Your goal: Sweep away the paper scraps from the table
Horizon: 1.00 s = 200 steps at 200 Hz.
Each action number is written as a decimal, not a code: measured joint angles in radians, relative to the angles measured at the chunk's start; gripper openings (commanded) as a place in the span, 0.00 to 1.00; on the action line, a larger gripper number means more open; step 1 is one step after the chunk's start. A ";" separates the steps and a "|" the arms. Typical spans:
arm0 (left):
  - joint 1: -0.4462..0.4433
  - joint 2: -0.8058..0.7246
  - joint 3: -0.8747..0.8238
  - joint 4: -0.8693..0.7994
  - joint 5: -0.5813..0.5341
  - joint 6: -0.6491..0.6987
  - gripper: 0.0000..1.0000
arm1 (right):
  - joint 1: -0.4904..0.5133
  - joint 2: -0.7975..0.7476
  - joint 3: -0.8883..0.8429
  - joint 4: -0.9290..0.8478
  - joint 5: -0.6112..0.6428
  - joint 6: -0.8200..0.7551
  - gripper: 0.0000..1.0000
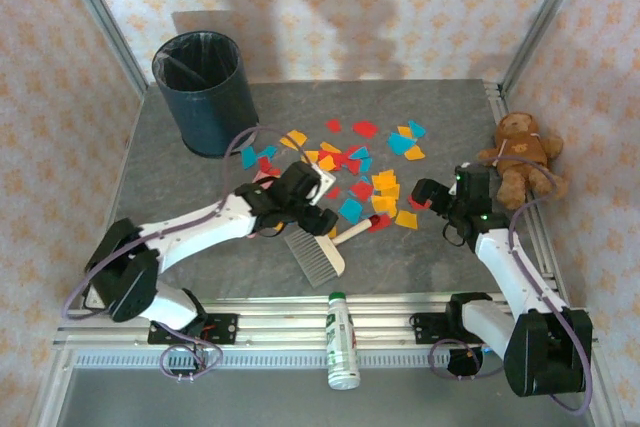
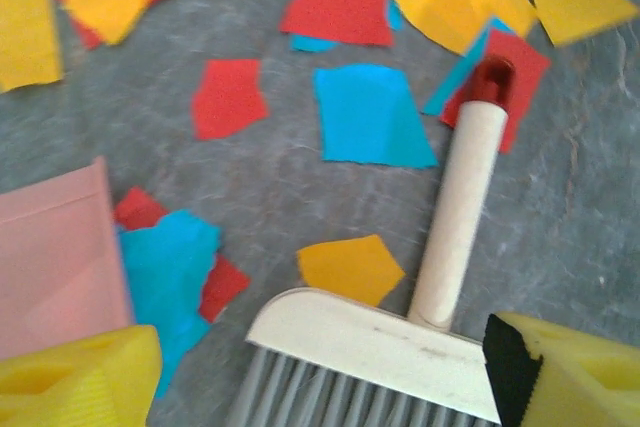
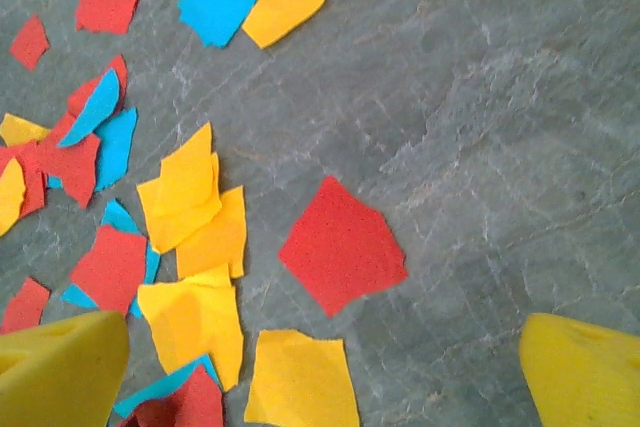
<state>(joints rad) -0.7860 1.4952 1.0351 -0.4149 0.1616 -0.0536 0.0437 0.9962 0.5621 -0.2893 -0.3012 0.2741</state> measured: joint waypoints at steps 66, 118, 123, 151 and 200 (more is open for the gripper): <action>-0.105 0.243 0.199 -0.170 0.016 0.109 0.62 | 0.001 -0.001 0.000 -0.003 -0.034 0.018 0.99; -0.111 0.343 0.280 -0.230 0.045 0.135 0.50 | 0.003 0.000 0.000 -0.015 -0.037 0.022 0.99; -0.111 0.352 0.284 -0.230 0.045 0.135 0.49 | 0.005 0.000 0.000 -0.017 -0.037 0.022 0.99; -0.111 0.383 0.303 -0.246 0.045 0.142 0.48 | 0.008 0.000 0.000 -0.027 -0.037 0.022 0.99; -0.115 0.421 0.330 -0.259 0.049 0.162 0.37 | 0.011 0.000 0.000 -0.041 -0.036 0.026 0.99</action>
<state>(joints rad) -0.9009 1.9160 1.3651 -0.6735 0.2104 0.1081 0.0544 0.9958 0.5625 -0.3305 -0.3374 0.3000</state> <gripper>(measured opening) 0.392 0.994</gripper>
